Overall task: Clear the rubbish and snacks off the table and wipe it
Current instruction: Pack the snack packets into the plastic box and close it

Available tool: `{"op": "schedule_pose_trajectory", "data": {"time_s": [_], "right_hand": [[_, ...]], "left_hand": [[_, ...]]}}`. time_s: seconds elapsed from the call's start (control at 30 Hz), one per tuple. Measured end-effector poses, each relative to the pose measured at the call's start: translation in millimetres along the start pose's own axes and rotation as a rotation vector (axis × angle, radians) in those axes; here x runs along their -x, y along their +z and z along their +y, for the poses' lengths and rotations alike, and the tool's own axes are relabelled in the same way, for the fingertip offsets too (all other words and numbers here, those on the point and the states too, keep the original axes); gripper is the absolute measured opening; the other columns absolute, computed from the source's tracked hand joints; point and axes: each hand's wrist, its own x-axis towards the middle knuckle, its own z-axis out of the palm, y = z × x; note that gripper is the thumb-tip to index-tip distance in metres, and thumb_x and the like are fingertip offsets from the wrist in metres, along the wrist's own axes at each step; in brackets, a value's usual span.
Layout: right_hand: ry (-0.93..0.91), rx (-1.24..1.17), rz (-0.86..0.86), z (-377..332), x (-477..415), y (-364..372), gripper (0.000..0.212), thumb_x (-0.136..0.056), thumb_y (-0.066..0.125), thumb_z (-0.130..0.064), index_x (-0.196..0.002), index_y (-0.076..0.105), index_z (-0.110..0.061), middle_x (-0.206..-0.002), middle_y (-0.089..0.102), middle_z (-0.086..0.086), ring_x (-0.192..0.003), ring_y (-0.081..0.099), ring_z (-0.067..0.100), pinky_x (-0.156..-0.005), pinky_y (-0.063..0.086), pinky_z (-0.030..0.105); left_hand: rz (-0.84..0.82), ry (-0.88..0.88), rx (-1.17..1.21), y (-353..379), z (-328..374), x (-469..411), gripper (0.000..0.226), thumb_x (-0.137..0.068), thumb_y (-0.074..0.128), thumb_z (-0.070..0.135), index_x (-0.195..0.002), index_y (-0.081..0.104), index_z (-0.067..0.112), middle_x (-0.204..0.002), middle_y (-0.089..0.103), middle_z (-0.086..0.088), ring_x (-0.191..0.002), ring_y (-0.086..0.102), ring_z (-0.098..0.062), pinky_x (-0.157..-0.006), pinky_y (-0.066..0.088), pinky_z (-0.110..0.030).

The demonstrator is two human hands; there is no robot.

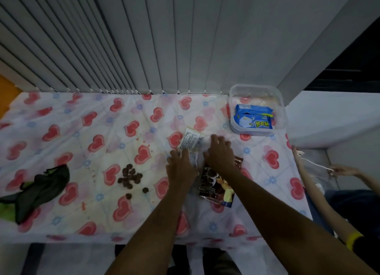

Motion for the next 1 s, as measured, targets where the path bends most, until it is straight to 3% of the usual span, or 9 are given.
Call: {"op": "schedule_pose_trajectory", "data": {"time_s": [0.17,0.27,0.4,0.63,0.83,0.9,1.0], "right_hand": [[-0.443,0.328,0.039,-26.6,-46.4,-5.8,0.076,-0.081,0.073,-0.01,-0.146,0.038,-0.029,-0.154,0.035,0.018,-0.13,0.045,0.044,-0.094,0.054,0.052],[-0.665,0.522,-0.011,-37.1,-67.1,-7.1,0.067,-0.082,0.076,-0.018,-0.142,0.049,-0.031,-0.155,0.036,0.018,-0.133,0.043,0.049,-0.098,0.05,0.057],[-0.737,0.615,-0.035,-38.6,-71.8,-6.4,0.053,-0.09,0.069,-0.023,-0.14,0.052,-0.023,-0.153,0.038,0.016,-0.137,0.04,0.045,-0.104,0.045,0.055],[-0.618,0.468,0.133,-2.2,-80.8,-45.3,0.044,-0.082,0.074,-0.022,-0.122,0.056,-0.013,-0.129,0.056,0.013,-0.112,0.055,0.033,-0.088,0.05,0.045],[-0.318,0.38,0.435,99.6,-130.9,-125.0,0.035,-0.073,0.073,-0.021,-0.104,0.063,-0.008,-0.1,0.058,0.02,-0.085,0.053,0.035,-0.068,0.041,0.041],[-0.194,0.424,0.34,138.3,-148.7,-144.8,0.041,-0.072,0.079,-0.028,-0.105,0.063,-0.01,-0.099,0.058,0.02,-0.084,0.056,0.037,-0.065,0.045,0.04],[-0.12,0.438,0.128,167.0,-170.4,-159.2,0.049,-0.079,0.078,-0.034,-0.117,0.057,-0.013,-0.108,0.059,0.017,-0.093,0.059,0.041,-0.075,0.05,0.044]], "left_hand": [[0.051,-0.005,0.007,9.3,-3.3,-4.1,0.084,-0.084,0.066,0.06,-0.147,0.035,0.014,-0.134,0.047,-0.022,-0.113,0.052,-0.035,-0.083,0.054,-0.041],[0.01,-0.035,0.039,3.5,-8.5,-6.8,0.09,-0.084,0.067,0.061,-0.15,0.03,0.012,-0.139,0.043,-0.018,-0.119,0.05,-0.032,-0.089,0.053,-0.04],[0.024,-0.061,0.095,-15.4,-22.9,-8.5,0.08,-0.084,0.074,0.042,-0.146,0.034,0.012,-0.133,0.044,-0.014,-0.116,0.05,-0.031,-0.086,0.052,-0.041],[0.17,-0.04,0.097,-58.9,-7.9,-50.7,0.064,-0.075,0.08,0.038,-0.123,0.047,0.012,-0.122,0.049,-0.013,-0.109,0.052,-0.033,-0.08,0.053,-0.044],[0.226,0.073,0.26,-65.1,98.3,-90.4,0.064,-0.075,0.081,0.034,-0.126,0.048,0.013,-0.127,0.05,-0.009,-0.115,0.05,-0.032,-0.085,0.053,-0.046],[0.231,0.121,0.312,-60.6,137.8,-93.4,0.066,-0.078,0.08,0.032,-0.132,0.047,0.013,-0.132,0.05,-0.008,-0.12,0.049,-0.029,-0.091,0.051,-0.046],[0.25,0.196,0.34,-52.2,172.9,-95.4,0.063,-0.08,0.079,0.027,-0.133,0.047,0.015,-0.13,0.052,-0.005,-0.117,0.05,-0.025,-0.09,0.052,-0.043]]}}
